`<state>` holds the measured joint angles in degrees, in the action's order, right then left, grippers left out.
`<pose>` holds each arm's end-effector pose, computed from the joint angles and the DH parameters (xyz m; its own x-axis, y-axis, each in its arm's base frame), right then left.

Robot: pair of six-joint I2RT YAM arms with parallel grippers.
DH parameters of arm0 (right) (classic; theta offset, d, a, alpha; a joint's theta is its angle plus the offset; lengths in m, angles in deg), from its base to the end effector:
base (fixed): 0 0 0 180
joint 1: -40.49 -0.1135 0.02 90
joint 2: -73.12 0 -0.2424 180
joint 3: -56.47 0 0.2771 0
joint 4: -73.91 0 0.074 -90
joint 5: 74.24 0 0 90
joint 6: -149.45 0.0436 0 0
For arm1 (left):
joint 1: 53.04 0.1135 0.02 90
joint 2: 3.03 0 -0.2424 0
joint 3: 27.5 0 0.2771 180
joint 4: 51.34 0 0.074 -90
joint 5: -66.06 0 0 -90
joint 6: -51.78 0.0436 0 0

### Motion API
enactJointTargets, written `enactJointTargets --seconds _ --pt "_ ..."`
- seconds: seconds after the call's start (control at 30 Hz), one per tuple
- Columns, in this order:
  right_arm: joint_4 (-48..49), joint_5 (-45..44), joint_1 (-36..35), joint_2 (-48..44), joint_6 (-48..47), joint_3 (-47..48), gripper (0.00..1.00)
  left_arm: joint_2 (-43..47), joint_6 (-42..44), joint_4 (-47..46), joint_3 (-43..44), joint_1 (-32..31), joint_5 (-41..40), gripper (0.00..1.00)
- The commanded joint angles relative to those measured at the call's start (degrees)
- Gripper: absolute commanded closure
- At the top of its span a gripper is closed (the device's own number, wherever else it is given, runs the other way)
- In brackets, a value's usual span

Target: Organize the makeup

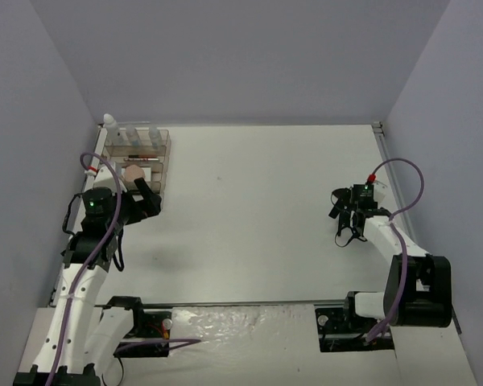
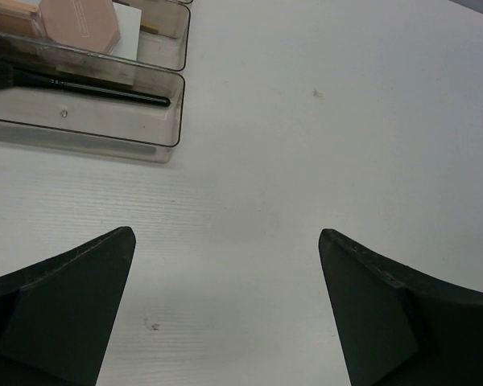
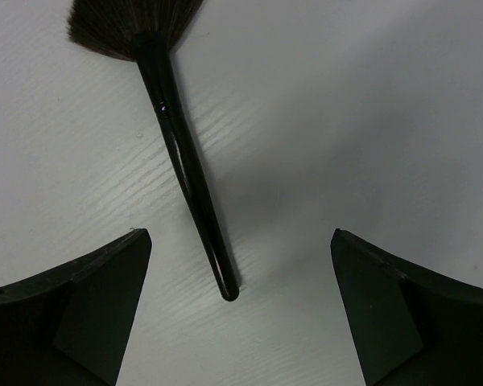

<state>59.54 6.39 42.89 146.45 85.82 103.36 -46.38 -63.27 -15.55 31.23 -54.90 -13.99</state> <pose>0.2866 -0.0191 0.1459 -0.5120 0.4601 -0.7254 0.4374 0.8664 0.2408 0.2202 -0.0147 0.3126 -0.3978 -0.4043 -0.8236 0.0280 0.8919 -0.4514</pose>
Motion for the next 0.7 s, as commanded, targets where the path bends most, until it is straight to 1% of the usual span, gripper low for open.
enactJointTargets --seconds 0.0,0.07,0.3,0.43,0.53,0.57,0.67 --pt "3.0 4.9 0.24 3.44 -2.46 3.62 0.12 1.25 3.42 -1.23 0.98 -0.69 -0.2 0.03" --pt "2.99 5.68 0.23 5.0 -2.67 3.78 0.19 1.02 3.34 -1.03 1.02 -0.69 -0.07 0.03" --pt "2.76 8.16 0.15 9.27 -3.44 4.38 0.38 0.3 3.25 -0.85 1.35 -0.6 0.31 0.03" --pt "2.41 9.54 0.04 12.98 -4.36 5.45 0.45 -0.09 3.33 -0.64 1.09 -0.63 1.07 0.03" --pt "2.04 11.58 -0.32 16.55 -5.22 6.77 0.52 -0.15 3.34 -0.44 1.23 -0.51 0.84 0.03" --pt "1.96 11.64 -0.6 17.14 -5.55 7.03 0.55 -0.06 3.42 -0.44 1.14 -0.51 0.69 0.03" --pt "-0.25 10.72 -2.5 18.08 -5.88 7.8 0.7 0.23 3.4 -0.69 0.85 -0.51 1.02 0.03"
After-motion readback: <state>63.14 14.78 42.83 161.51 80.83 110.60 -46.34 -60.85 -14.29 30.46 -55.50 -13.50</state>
